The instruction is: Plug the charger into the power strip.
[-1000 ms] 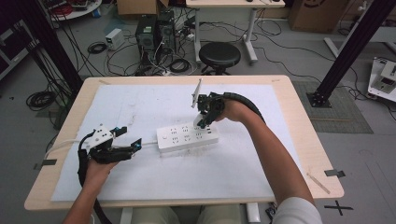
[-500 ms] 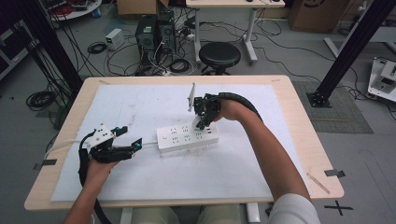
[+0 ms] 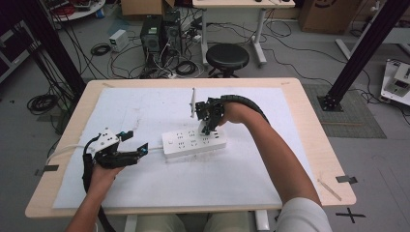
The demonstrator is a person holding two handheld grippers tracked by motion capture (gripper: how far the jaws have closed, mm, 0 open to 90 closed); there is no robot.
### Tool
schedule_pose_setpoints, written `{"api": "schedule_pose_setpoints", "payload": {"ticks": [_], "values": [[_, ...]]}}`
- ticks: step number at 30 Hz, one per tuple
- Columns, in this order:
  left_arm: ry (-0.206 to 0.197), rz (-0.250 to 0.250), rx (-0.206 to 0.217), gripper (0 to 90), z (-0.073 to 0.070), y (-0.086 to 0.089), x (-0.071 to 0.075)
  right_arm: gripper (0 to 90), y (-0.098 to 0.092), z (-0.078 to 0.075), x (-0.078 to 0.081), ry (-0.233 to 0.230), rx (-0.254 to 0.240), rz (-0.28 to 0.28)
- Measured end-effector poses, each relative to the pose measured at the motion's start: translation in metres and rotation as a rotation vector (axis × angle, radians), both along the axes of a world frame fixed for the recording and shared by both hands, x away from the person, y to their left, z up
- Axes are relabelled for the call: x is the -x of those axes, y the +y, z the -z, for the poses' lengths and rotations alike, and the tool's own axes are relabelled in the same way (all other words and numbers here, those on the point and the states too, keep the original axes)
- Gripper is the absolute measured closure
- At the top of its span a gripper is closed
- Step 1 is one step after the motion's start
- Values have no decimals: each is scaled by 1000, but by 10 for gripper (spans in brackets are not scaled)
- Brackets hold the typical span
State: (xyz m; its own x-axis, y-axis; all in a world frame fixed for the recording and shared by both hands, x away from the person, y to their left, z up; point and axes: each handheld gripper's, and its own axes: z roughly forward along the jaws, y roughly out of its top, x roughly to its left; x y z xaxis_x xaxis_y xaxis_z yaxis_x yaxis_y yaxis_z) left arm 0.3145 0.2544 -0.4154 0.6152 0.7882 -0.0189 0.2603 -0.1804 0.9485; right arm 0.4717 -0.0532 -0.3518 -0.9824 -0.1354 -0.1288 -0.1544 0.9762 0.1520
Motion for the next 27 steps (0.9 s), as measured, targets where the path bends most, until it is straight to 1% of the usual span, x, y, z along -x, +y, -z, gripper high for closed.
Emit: {"api": "schedule_pose_setpoints", "payload": {"ticks": [3, 9, 10, 11, 12, 14, 15, 16, 17, 18, 21, 22, 25, 26, 27], "values": [[1, -8, 7, 225, 0, 1, 0, 634, 4, 0, -1, 2, 18, -7], [1, -7, 9, 225, 0, 2, -1, 634, 7, -1, -1, 11, 28, 4], [0, -6, 7, 225, 1, 2, -1, 634, 8, 0, -1, 10, 27, -4], [1, -7, 8, 225, 1, 2, -1, 634, 8, -1, 1, 9, 42, 9], [2, -8, 10, 225, 1, 2, -1, 634, 9, 0, 0, -1, 40, -17], [3, -8, 11, 225, 1, 2, -1, 634, 10, 0, 3, -12, 57, -11], [4, -10, 10, 225, 1, 2, -1, 634, 11, 0, 3, -17, 53, -22], [3, -14, 9, 225, 1, 2, -1, 634, 12, 0, 3, -13, 58, -11], [3, -16, 11, 225, 1, 2, -1, 635, 13, 0, 2, -16, 56, -20], [2, -16, 11, 225, 1, 2, -1, 634, 14, 0, 4, -14, 70, -2], [4, -16, 14, 225, 1, 1, -1, 635, 19, 1, 7, -33, 96, -16], [2, -16, 11, 225, 1, 2, -1, 635, 20, 1, 6, -37, 92, -25], [3, -14, 12, 225, 1, 1, -1, 635, 19, 1, 4, -19, 88, 4], [3, -14, 13, 225, 1, 1, -1, 635, 20, 1, 3, -18, 86, -2], [4, -14, 13, 224, 1, 1, -1, 635, 20, 1, 5, -13, 97, 23]]}}
